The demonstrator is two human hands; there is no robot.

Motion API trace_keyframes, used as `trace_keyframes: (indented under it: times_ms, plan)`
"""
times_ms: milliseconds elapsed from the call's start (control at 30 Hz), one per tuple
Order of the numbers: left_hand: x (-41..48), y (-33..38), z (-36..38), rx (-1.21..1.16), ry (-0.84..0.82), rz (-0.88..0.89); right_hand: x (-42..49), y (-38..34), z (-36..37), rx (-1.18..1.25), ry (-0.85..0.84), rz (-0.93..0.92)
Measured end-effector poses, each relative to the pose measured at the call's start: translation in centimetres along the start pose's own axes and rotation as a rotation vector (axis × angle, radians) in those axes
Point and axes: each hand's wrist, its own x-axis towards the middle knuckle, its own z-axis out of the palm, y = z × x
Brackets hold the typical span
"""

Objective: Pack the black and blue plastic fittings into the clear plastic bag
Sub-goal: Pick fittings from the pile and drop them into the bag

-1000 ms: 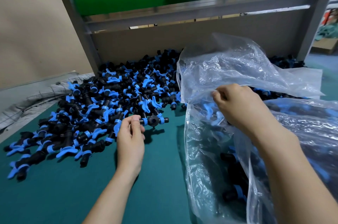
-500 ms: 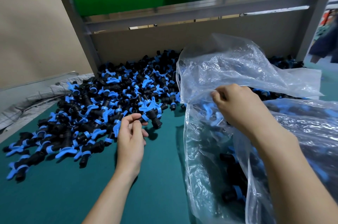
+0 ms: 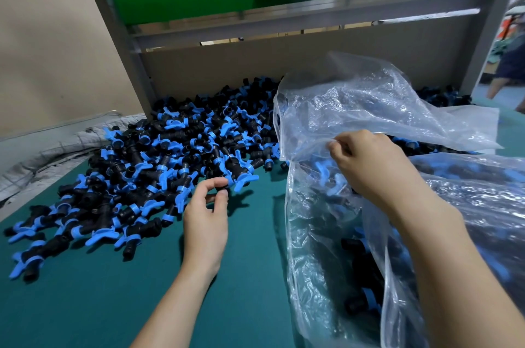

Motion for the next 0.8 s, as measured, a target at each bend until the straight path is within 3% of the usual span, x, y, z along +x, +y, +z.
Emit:
trace_keyframes:
  times_ms: [800]
  plan:
    - [-0.3, 1.4, -0.3, -0.113, -0.015, -0.027, 0.0, 0.0, -0.1, 0.018, 0.019, -0.016]
